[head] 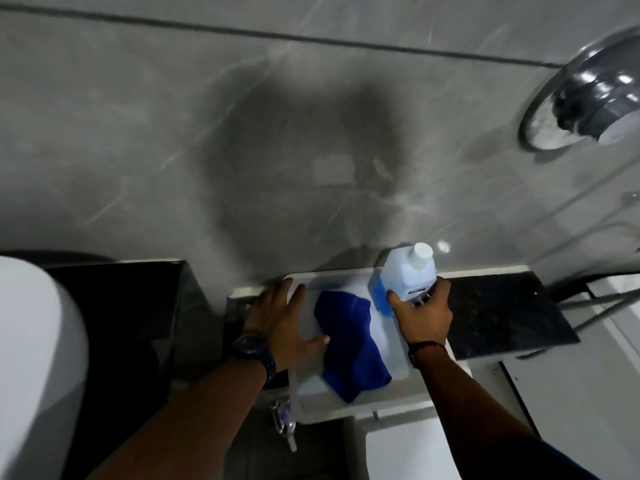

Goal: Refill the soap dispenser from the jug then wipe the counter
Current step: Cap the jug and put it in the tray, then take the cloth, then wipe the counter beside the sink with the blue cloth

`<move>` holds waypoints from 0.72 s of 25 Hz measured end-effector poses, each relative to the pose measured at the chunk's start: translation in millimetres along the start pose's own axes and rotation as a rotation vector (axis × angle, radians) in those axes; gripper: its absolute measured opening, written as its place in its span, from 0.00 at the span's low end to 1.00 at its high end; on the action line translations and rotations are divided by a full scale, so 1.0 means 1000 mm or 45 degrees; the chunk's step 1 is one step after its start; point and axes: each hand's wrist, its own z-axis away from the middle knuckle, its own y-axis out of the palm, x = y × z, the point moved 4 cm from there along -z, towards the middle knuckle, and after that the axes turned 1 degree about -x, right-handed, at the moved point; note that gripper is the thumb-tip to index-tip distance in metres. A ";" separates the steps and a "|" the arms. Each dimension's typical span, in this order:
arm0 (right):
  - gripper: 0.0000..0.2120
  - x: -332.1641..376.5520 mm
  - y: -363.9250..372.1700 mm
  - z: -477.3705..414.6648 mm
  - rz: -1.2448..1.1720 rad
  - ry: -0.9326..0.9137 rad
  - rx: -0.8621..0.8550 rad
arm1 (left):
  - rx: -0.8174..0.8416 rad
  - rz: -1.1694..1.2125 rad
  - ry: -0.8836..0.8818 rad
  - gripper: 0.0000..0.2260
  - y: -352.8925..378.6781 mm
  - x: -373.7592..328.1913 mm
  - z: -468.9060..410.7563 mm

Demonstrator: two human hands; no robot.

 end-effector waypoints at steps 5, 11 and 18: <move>0.30 -0.039 0.010 -0.005 0.003 -0.002 -0.036 | 0.069 -0.064 -0.022 0.46 0.039 0.016 -0.002; 0.37 -0.032 0.009 0.021 0.197 -0.105 -0.294 | -0.027 -0.078 0.002 0.38 0.042 0.014 -0.002; 0.38 -0.037 0.079 0.074 1.002 -0.424 0.616 | -0.031 -0.060 0.019 0.37 0.048 0.014 -0.006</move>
